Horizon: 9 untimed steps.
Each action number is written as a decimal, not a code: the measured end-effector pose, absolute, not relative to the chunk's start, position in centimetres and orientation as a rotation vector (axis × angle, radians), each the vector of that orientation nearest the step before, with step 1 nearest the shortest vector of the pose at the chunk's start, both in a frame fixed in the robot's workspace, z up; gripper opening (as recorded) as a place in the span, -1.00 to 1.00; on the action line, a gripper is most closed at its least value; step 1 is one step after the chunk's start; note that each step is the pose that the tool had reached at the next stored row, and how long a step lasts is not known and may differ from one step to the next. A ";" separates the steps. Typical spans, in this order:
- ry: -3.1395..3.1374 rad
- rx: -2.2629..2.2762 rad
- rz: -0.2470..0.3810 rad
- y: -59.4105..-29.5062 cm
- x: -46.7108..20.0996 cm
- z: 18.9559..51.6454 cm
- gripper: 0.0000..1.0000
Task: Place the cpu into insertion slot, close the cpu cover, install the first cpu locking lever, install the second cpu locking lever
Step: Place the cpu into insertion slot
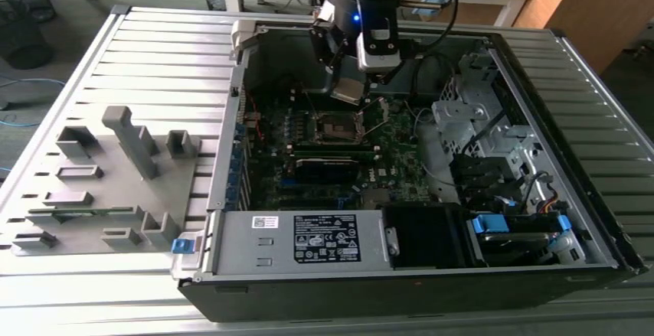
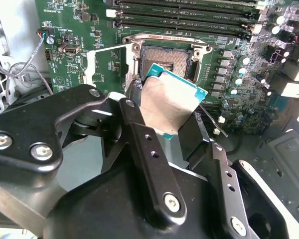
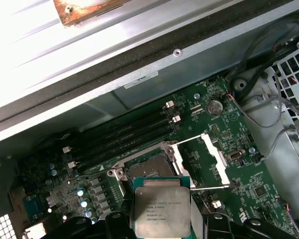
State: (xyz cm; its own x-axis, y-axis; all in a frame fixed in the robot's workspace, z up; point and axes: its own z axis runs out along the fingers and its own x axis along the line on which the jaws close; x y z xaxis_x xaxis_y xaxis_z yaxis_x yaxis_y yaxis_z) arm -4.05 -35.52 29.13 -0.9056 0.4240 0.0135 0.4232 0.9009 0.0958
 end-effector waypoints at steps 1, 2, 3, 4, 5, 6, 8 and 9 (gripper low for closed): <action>3.055 0.683 0.151 -35.5 -4.1 29.1 0.07; 3.054 0.688 0.151 -35.5 -4.1 29.1 0.07; 3.051 0.698 0.151 -35.5 -4.1 29.1 0.07; 3.047 0.713 0.151 -35.5 -4.1 29.1 0.07; 3.042 0.733 0.151 -35.5 -4.1 29.1 0.07; 3.035 0.755 0.151 -35.5 -4.1 29.1 0.07; 3.027 0.783 0.150 -35.5 -4.1 29.1 0.07; 3.027 0.785 0.151 -35.5 -4.1 29.1 0.07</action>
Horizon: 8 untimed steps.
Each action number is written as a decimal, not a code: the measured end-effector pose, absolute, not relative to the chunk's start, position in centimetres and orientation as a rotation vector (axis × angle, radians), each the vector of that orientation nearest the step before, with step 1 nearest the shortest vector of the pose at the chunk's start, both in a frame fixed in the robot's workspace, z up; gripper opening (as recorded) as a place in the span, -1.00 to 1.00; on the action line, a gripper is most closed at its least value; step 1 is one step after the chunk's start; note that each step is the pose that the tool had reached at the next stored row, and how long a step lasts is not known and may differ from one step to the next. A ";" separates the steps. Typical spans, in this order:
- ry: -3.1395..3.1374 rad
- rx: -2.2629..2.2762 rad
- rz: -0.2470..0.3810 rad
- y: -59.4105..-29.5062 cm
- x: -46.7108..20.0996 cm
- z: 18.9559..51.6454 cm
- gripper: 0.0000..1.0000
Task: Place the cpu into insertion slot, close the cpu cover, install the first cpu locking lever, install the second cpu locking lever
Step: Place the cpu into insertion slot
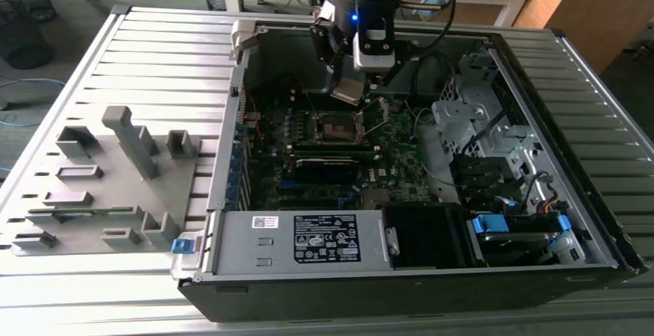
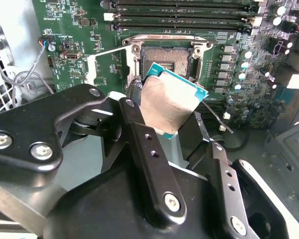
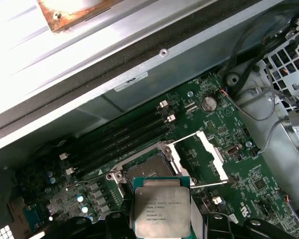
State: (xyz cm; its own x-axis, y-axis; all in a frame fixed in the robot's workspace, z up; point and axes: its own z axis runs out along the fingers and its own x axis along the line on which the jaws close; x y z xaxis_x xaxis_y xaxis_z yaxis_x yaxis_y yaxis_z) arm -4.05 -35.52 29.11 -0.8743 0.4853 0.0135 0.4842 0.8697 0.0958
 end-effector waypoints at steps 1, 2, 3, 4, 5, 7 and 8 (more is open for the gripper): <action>3.027 0.785 0.151 -35.5 -4.1 29.1 0.07; 3.027 0.786 0.151 -35.5 -4.1 29.1 0.07; 3.026 0.787 0.151 -35.5 -4.1 29.1 0.07; 3.024 0.793 0.151 -35.5 -4.1 29.1 0.07; 3.023 0.799 0.150 -35.5 -4.1 29.1 0.07; 3.015 0.824 0.150 -35.5 -4.1 29.1 0.07; 3.009 0.843 0.150 -35.5 -4.1 29.1 0.07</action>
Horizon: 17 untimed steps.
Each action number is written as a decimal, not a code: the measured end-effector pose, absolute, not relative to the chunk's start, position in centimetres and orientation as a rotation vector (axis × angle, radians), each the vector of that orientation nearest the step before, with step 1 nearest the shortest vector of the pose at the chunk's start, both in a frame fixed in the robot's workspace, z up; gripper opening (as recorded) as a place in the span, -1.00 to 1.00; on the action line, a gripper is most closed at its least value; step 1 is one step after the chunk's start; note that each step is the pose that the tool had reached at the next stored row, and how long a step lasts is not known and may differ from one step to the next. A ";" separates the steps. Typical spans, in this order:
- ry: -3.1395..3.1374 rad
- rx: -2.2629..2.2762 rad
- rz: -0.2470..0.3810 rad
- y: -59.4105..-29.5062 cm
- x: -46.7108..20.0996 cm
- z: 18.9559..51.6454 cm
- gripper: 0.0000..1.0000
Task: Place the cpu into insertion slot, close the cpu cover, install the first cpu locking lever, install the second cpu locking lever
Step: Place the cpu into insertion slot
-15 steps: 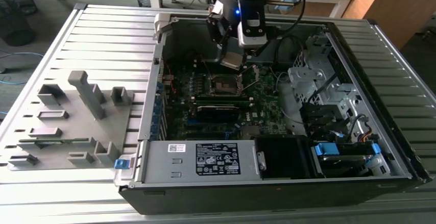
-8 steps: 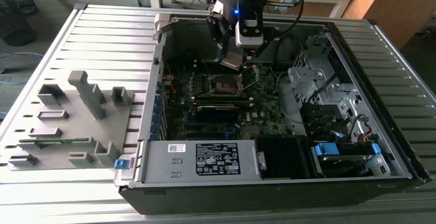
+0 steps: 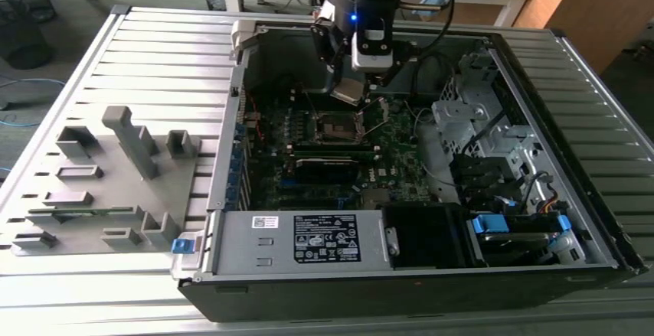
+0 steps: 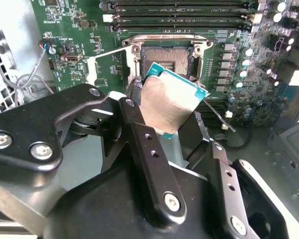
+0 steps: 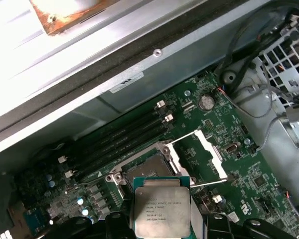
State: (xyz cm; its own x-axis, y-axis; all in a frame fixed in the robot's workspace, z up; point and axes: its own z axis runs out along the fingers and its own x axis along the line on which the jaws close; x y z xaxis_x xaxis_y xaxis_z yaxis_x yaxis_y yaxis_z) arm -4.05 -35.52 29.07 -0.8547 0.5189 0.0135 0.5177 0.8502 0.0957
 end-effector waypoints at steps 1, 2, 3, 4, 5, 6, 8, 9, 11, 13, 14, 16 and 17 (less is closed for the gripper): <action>3.003 0.864 0.150 -35.5 -4.1 29.1 0.07; 2.995 0.886 0.150 -35.5 -4.1 29.0 0.07; 2.988 0.908 0.149 -35.5 -4.1 29.0 0.07; 2.981 0.929 0.149 -35.5 -4.1 29.0 0.07; 2.974 0.949 0.149 -35.5 -4.1 29.0 0.07; 2.967 0.970 0.149 -35.5 -4.1 29.0 0.07; 2.952 1.009 0.149 -35.5 -4.1 29.0 0.07; 2.945 1.028 0.148 -35.5 -4.1 28.9 0.07; 2.929 1.069 0.148 -35.5 -4.1 28.9 0.07; 2.916 1.101 0.147 -35.5 -4.1 28.9 0.07; 2.910 1.115 0.147 -35.5 -4.1 28.8 0.07; 2.898 1.143 0.147 -35.5 -4.1 28.8 0.07; 2.894 1.154 0.147 -35.5 -4.1 28.7 0.07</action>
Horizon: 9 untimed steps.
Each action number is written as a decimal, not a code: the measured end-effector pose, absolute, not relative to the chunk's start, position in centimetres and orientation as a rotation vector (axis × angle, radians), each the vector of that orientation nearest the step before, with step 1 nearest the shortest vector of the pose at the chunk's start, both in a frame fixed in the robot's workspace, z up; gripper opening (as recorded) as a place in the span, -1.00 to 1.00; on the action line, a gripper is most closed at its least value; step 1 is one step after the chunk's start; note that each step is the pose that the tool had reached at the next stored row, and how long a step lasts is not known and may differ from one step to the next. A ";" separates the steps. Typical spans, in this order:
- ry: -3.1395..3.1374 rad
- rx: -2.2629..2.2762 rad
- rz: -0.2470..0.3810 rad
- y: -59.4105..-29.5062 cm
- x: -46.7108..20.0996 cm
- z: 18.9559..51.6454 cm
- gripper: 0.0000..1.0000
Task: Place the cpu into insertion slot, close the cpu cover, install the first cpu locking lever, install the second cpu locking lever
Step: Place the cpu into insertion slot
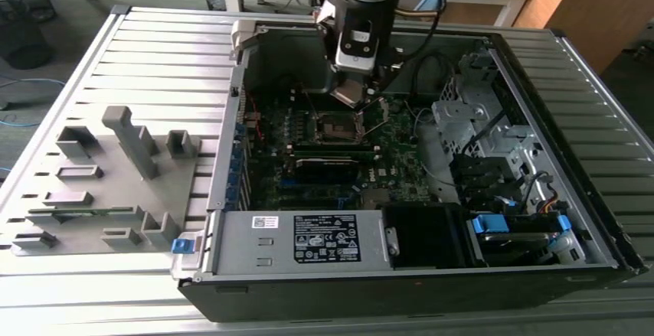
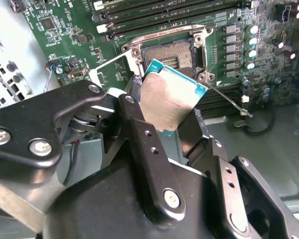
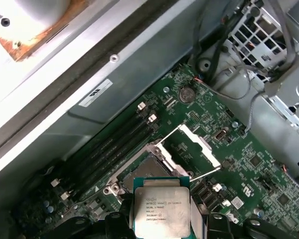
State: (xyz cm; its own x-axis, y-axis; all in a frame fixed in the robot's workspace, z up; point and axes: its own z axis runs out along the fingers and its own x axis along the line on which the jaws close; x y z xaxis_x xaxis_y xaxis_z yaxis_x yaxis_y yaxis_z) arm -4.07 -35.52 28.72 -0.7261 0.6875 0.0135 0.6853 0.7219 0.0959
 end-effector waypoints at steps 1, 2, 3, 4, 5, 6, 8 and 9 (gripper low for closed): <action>2.890 1.162 0.146 -35.5 -4.1 28.7 0.07; 2.887 1.169 0.146 -35.5 -4.1 28.7 0.07; 2.885 1.174 0.145 -35.5 -4.1 28.6 0.07; 2.884 1.174 0.145 -35.5 -4.1 28.6 0.07; 2.884 1.174 0.145 -35.5 -4.1 28.6 0.07; 2.884 1.174 0.145 -35.5 -4.1 28.6 0.07; 2.884 1.175 0.145 -35.5 -4.1 28.6 0.07; 2.882 1.179 0.145 -35.5 -4.2 28.6 0.07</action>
